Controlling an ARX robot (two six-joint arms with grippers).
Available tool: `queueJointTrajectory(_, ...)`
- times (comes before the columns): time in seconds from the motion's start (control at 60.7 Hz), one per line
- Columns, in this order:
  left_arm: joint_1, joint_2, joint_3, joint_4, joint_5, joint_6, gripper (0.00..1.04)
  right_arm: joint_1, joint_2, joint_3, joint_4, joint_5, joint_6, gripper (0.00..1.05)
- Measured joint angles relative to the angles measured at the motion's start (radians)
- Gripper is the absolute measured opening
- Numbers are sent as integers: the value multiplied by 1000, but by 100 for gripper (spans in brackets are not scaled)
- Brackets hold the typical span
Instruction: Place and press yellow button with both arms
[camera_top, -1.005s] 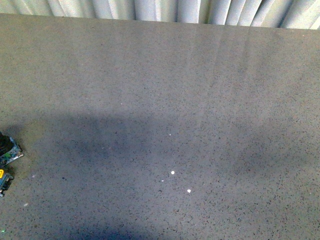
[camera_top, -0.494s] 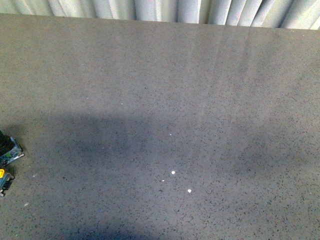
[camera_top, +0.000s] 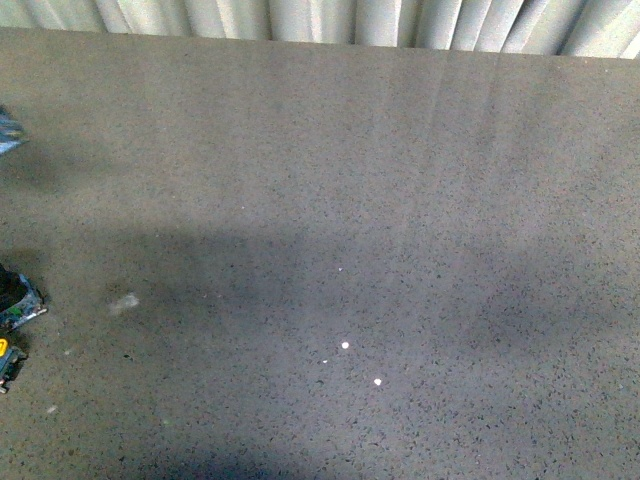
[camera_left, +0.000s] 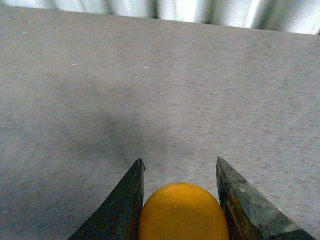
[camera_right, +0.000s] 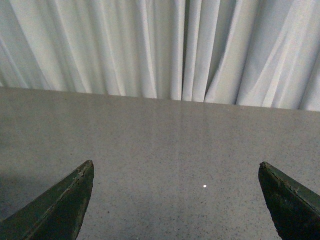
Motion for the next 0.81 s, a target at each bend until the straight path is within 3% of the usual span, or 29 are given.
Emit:
queueJointTrajectory(0.132, -171, 95, 31, 12, -30, -40, 34, 0, 0, 0, 0, 0, 0, 96)
queueJointTrajectory(0.313, -335, 222, 85, 45, -58, -69, 34, 0, 0, 0, 0, 0, 0, 96)
queueJointTrajectory(0.61, -493, 389, 127, 112, -93, -72, 34, 0, 0, 0, 0, 0, 0, 96)
queueJointTrajectory(0.807, -542, 424, 130, 129, -109, -87, 34, 0, 0, 0, 0, 0, 0, 96)
